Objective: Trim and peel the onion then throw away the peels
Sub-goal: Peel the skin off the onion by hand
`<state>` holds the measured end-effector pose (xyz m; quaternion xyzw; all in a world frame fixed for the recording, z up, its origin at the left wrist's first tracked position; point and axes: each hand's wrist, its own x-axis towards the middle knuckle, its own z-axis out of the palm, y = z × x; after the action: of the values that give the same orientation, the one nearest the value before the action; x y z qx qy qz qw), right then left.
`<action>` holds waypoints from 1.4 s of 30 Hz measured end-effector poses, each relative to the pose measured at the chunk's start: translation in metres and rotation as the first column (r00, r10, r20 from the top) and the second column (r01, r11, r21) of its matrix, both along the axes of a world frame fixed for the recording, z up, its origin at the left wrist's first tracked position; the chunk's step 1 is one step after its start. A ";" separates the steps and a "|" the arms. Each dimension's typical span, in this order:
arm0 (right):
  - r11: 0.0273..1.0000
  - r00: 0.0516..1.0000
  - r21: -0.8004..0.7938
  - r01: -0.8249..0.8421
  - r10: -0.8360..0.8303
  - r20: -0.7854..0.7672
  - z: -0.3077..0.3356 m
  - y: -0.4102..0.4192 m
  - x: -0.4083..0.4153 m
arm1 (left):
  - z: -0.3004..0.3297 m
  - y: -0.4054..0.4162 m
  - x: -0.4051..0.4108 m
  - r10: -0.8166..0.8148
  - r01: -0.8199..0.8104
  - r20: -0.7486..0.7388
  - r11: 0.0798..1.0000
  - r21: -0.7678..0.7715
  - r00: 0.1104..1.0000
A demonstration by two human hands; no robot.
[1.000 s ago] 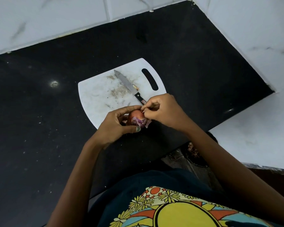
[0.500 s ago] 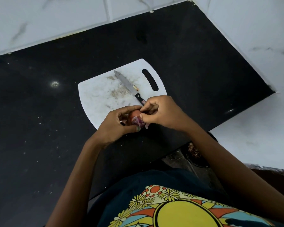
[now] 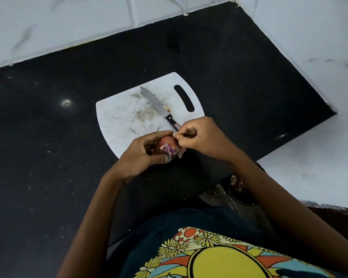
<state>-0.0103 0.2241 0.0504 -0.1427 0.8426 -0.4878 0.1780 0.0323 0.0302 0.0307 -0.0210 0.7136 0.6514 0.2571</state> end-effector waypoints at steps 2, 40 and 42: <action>1.000 1.000 -0.024 0.011 -0.010 0.002 -0.001 0.001 0.000 | 0.000 0.000 0.000 0.023 -0.024 0.023 0.999 0.047 0.999; 0.948 0.979 0.260 0.185 -0.201 0.035 -0.032 -0.005 0.013 | 0.000 -0.003 0.002 0.215 -0.211 -0.003 0.963 0.167 0.977; 0.958 0.985 0.233 0.168 -0.174 0.008 -0.023 -0.008 0.011 | 0.000 -0.003 0.002 0.203 -0.199 -0.017 0.970 0.142 0.979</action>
<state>0.0012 0.2164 0.0276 -0.0408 0.9003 -0.4017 0.1625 0.0346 0.0269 0.0306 -0.0648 0.6643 0.7227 0.1793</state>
